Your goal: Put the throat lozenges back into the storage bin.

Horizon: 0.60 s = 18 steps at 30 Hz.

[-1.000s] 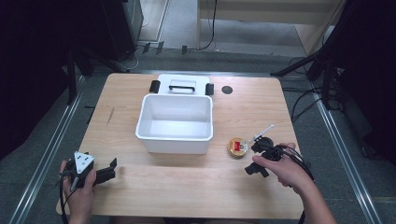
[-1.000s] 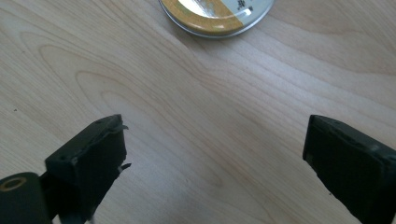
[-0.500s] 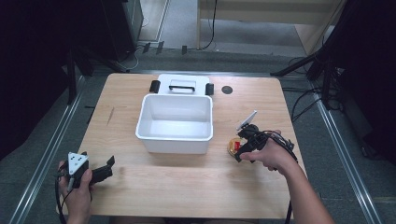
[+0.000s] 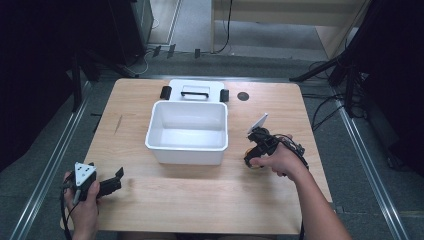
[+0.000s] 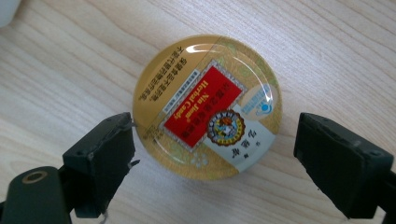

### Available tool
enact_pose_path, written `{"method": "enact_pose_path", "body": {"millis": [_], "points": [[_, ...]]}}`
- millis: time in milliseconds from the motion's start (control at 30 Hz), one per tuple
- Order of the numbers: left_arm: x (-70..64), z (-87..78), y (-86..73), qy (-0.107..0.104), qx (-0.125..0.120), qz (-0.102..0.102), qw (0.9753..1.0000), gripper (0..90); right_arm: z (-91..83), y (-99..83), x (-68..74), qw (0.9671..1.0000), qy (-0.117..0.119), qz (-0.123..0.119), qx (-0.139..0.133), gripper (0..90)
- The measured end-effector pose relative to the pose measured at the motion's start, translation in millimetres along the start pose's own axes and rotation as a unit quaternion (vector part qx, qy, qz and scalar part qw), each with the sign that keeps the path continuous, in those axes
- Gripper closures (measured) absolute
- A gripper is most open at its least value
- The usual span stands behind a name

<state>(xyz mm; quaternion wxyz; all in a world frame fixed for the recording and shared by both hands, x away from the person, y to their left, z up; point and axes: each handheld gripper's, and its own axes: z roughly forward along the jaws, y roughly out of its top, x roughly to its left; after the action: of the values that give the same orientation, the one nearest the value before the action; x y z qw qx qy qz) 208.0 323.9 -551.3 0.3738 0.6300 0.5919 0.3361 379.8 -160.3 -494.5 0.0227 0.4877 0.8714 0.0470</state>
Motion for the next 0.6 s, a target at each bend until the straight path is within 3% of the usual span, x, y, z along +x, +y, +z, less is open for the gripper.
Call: {"method": "enact_pose_path", "body": {"millis": [367,600], "points": [[-0.1,0.5,0.3,0.000,0.003,0.000,1.0000,0.0,7.0,8.9,-1.3,0.9996,0.005,0.028,0.002,14.5],[-0.1,0.6,0.4,0.001,0.004,0.001,1.0000,0.0,13.8,12.5,1.2,0.9996,0.001,0.027,0.007,19.0]]}}
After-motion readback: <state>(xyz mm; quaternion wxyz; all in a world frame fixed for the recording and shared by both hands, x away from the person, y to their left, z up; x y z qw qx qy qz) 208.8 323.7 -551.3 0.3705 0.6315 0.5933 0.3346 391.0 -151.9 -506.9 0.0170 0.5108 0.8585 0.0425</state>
